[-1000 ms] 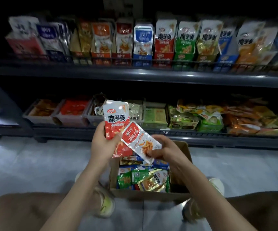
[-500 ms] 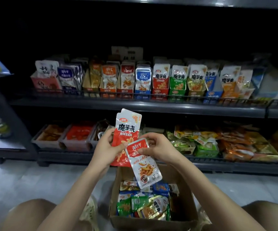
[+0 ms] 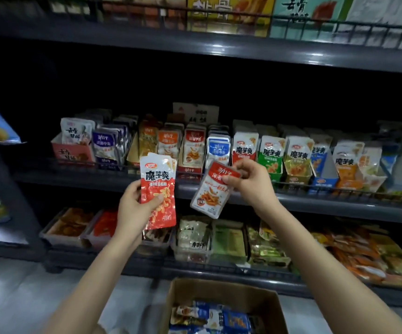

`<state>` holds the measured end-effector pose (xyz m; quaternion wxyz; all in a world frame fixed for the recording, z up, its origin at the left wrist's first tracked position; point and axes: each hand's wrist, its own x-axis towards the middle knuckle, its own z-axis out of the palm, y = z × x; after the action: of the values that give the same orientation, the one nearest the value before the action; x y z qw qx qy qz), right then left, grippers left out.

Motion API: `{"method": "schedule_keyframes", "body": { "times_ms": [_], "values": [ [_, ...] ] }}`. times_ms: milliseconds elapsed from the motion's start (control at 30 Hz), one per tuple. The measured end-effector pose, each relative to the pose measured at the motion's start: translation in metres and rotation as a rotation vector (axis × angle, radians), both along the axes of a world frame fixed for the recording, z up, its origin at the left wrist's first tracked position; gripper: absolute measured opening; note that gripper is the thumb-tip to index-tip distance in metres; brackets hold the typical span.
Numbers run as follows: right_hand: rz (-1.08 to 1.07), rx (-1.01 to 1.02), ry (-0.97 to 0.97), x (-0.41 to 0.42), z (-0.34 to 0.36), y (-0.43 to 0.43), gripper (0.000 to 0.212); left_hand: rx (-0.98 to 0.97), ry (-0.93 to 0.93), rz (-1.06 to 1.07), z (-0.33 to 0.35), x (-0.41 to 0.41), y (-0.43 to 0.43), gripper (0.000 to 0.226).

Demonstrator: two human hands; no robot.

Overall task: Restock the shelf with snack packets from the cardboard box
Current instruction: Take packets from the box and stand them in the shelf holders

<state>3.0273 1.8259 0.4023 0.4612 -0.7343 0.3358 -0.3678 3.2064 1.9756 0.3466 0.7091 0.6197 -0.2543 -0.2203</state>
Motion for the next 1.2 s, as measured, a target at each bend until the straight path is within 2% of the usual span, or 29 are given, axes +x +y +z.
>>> {"method": "schedule_keyframes", "body": {
  "times_ms": [133,267,467,800,1033,1133,1200],
  "values": [
    [-0.066,-0.167,0.03,0.047,0.018,-0.039,0.018,-0.002,-0.016,0.017,0.009,0.027,-0.028,0.049],
    [-0.135,-0.433,0.094,0.092,0.029,-0.076,0.014,-0.019,-0.015,0.046,0.012,0.048,-0.053,0.051],
    [-0.23,-0.667,0.327,0.142,0.021,-0.119,0.016,-0.02,0.002,0.063,0.006,0.069,-0.08,0.049],
    [-0.23,-0.772,0.623,0.173,-0.002,-0.152,0.014,-0.017,0.027,0.059,-0.009,0.083,-0.096,0.053],
    [-0.344,-0.744,0.637,0.186,-0.007,-0.158,0.019,-0.003,0.027,0.045,-0.011,0.086,-0.099,0.049],
    [-0.382,-0.767,0.686,0.187,-0.008,-0.157,0.018,0.0,0.026,0.036,-0.011,0.086,-0.098,0.049],
    [-0.401,-0.78,0.729,0.184,-0.004,-0.153,0.025,0.001,0.02,0.031,-0.009,0.086,-0.097,0.049]
  ]
}}
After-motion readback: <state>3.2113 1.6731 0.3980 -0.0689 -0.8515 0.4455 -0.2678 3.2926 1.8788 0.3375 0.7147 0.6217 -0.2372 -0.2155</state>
